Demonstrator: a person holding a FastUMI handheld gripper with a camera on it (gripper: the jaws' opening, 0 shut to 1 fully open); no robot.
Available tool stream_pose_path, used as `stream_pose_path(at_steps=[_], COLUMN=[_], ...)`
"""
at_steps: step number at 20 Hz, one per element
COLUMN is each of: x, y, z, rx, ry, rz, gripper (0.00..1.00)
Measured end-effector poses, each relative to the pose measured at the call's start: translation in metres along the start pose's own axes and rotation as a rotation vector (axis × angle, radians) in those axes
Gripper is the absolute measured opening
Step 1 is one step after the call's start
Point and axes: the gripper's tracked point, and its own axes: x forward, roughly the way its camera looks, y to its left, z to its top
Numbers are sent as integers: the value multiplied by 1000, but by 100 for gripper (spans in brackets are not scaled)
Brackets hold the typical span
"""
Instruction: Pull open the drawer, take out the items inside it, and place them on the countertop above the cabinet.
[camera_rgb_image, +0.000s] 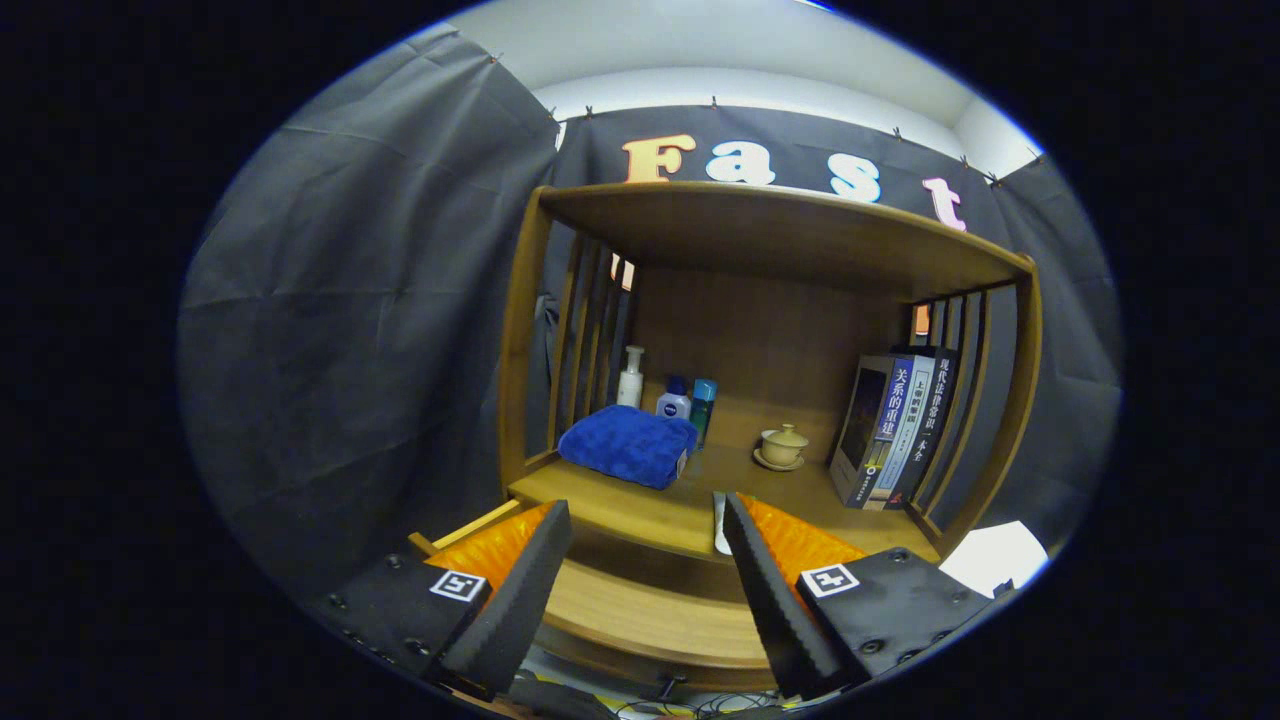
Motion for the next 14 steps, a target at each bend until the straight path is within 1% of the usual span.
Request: stream_pose_path(at_steps=[2, 4, 5, 8, 10, 12, 14], x=[-15, -30, -37, -50, -53, -56, -58], y=[5, 3, 3, 5, -3, -6, -4], z=[-8, -17, -26, -47, -56, -75, -97], rx=[-11, -28, -20, 56, 66, 62, 85], ry=[-16, -31, -22, -5, -22, -13, 9], rz=[7, -4, -6, -7, -39, -63, -75], gripper=[99, 99, 99, 99, 99, 99, 99])
